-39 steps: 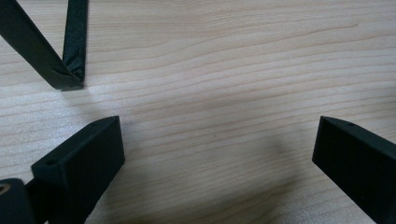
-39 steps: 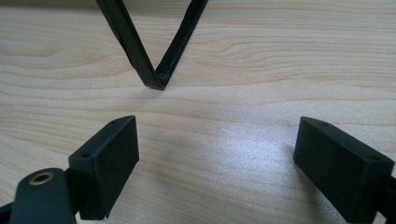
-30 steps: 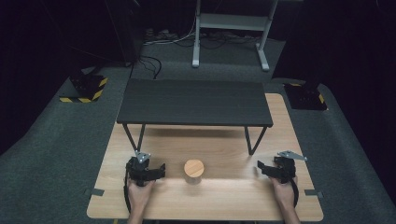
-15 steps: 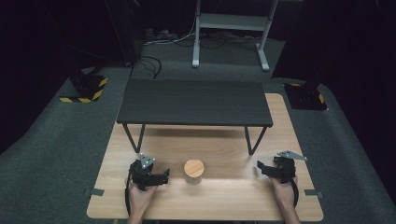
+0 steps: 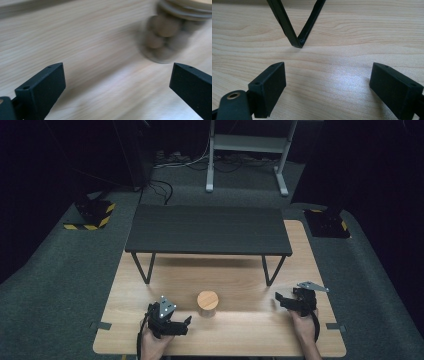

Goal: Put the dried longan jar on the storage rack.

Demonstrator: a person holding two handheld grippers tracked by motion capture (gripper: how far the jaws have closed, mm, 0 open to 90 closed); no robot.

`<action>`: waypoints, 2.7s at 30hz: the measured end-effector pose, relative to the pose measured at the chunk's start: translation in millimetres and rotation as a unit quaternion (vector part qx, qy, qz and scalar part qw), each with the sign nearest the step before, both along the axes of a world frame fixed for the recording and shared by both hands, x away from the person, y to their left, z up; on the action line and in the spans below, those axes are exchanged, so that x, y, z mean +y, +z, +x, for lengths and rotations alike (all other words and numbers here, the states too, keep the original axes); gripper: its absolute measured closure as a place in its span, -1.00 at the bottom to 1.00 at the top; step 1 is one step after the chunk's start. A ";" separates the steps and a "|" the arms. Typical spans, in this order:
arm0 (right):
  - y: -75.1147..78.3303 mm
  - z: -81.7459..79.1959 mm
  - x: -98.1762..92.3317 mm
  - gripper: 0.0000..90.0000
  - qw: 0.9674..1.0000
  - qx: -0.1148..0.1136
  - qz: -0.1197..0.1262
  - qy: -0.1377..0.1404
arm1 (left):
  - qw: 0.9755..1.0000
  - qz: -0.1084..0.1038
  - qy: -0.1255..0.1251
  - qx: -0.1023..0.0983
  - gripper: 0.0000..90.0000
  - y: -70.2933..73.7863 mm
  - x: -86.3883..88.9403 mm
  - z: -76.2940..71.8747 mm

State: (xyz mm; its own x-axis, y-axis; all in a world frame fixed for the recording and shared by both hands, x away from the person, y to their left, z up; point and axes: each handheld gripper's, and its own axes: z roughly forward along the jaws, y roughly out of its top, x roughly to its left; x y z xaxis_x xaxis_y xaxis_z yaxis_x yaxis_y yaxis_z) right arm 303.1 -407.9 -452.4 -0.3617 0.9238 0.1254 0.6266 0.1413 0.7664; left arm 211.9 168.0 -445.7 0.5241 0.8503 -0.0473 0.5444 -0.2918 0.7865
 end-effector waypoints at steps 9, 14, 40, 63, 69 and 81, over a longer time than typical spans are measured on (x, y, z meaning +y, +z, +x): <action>-0.2 0.4 -0.7 -0.71 1.000 0.000 0.001 0.003 | 0.999 -0.003 -0.046 0.001 -0.99 4.6 -23.3 13.5; -0.4 0.6 -2.8 -0.71 1.000 0.002 0.008 0.003 | 0.999 -0.001 -0.054 0.001 -0.98 3.6 -39.0 24.1; -2.6 1.4 -10.0 -0.71 1.000 0.003 0.027 0.005 | 0.999 0.009 -0.043 -0.014 -0.44 -3.5 -72.5 39.6; -3.0 1.5 -10.6 -0.72 1.000 0.003 0.030 0.005 | 0.998 -0.009 -0.041 -0.037 -0.44 52.8 -61.2 38.4; -3.1 1.5 -10.8 -0.72 1.000 0.003 0.031 0.005 | 0.997 -0.002 -0.063 -0.052 -0.44 99.2 -58.0 44.7; -3.5 1.5 -11.5 -0.72 0.999 0.002 0.032 0.005 | 0.993 -0.024 -0.093 -0.073 -0.43 167.4 -48.7 64.8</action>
